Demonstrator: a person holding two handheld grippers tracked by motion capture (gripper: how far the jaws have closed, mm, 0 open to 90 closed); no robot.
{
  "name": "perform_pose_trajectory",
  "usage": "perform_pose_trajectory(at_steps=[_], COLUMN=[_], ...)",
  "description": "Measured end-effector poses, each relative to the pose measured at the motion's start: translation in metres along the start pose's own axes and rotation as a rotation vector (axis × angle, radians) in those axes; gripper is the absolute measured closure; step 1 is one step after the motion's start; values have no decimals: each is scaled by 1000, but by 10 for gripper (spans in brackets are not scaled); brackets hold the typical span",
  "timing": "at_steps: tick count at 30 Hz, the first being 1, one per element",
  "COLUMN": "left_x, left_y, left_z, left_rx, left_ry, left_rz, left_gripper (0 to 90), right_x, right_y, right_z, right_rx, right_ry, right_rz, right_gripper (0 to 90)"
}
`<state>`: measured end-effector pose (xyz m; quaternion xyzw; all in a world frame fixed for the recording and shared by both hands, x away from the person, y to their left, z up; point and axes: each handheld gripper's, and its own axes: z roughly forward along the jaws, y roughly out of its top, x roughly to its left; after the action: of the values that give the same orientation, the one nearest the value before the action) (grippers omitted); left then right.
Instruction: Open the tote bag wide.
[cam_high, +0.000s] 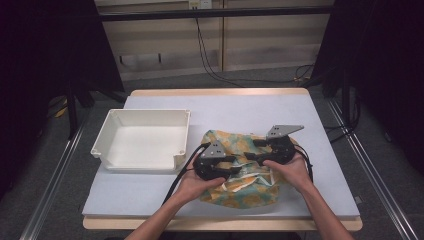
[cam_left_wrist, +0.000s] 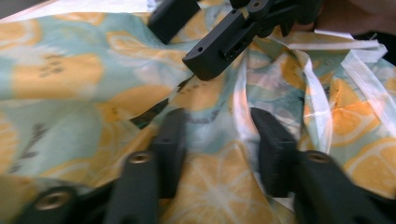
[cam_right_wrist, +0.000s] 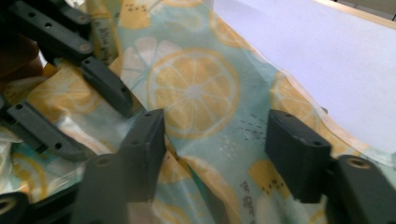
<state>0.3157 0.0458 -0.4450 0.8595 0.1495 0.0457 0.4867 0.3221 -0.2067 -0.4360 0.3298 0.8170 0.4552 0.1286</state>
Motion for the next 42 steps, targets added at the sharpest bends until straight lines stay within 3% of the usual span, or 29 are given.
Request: perform_pose_trajectory(at_steps=[4,6,11,12,15,16,20,22,27,29,37,42], left_x=[2,1,-3,-9,-16,-22,-32,-44,-61,-72,-95,-97], left_y=[-1,-1,1,3,4,5,7,9,7,4,-11,-17], left_z=[-1,-1,-4,-5,-7,-8,-13,-19,-24,-28,-35,-35], left_rx=[-3,-2,-5,-10,-1,-14,-35,-49,-9,-6,40,67], left_ry=[-5,-15,-61,-92,-111,-153,-192,-236,-256,-287,-331,-331], left_rz=[-16,-18,-13,-3,12,15,25,45,91,106,194,205], left_gripper=[823,874,898,899,900,900,900,900,900,900,900,900], right_x=[-2,-3,-6,-8,-11,-12,-18,-23,-32,-36,-55,-65], right_y=[-2,-3,-4,-4,-3,-2,1,1,6,11,18,18], right_z=[4,6,4,3,-1,-3,-10,-12,-12,-10,9,19], right_rx=[13,13,10,7,-11,-15,-43,-53,-72,-84,-60,-49], right_ry=[12,12,25,44,60,63,86,93,105,89,90,96], right_rz=[2,7,25,29,49,55,82,100,109,116,148,174], right_gripper=[509,576,710,801,893,900,900,900,900,900,900,900])
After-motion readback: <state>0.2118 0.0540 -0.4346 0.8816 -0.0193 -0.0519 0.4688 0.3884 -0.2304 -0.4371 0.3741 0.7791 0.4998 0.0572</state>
